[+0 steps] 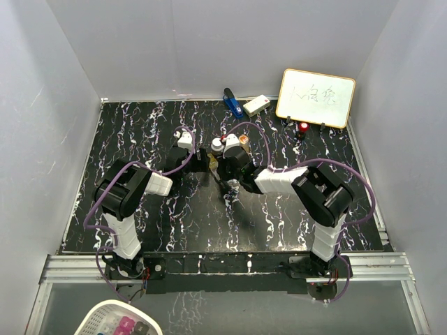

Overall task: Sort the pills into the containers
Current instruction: Close the pill container at the center of the board.

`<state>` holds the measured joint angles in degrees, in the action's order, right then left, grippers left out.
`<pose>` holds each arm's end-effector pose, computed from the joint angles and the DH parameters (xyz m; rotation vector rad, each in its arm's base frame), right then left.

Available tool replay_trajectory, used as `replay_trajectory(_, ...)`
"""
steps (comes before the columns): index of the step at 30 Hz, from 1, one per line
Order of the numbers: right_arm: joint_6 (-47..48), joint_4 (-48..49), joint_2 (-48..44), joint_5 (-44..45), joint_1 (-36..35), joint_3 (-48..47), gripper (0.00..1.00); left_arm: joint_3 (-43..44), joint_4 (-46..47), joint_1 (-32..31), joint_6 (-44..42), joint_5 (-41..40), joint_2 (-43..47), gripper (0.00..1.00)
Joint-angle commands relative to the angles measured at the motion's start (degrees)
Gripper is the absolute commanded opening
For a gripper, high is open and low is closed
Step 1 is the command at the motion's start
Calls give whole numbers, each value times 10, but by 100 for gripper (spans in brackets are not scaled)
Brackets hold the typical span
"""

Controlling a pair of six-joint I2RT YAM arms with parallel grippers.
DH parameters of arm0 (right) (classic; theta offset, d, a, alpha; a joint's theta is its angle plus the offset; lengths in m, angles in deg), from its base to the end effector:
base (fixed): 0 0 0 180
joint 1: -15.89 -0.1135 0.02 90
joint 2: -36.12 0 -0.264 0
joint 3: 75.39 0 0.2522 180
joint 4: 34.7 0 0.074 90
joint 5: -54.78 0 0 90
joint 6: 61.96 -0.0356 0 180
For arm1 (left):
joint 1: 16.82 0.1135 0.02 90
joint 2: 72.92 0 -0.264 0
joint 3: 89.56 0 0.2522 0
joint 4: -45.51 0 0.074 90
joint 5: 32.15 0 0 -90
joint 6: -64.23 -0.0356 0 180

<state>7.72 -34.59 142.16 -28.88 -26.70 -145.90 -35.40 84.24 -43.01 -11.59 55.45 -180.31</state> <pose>0.2878 0.2592 0.1573 -0.3678 2.1984 0.4946 0.3201 -0.1558 0.1360 0.1635 1.8406 -0.4573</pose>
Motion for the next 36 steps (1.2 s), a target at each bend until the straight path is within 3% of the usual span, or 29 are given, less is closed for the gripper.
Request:
replay_trajectory(1,-8,-35,-24,5,1,20,11,-2,-39,-1,-7,0,-6,77)
replay_trajectory(21,-10,-45,-10,-7,-2,20,10,-10,-38,-1,-6,12,10,76)
replay_trajectory(29,-16,-47,-7,-5,-2,24,8,-46,-41,-2,-7,42,105,76)
replay_trajectory(36,-21,-45,0,-11,-2,24,7,-118,20,-6,-34,134,200,76)
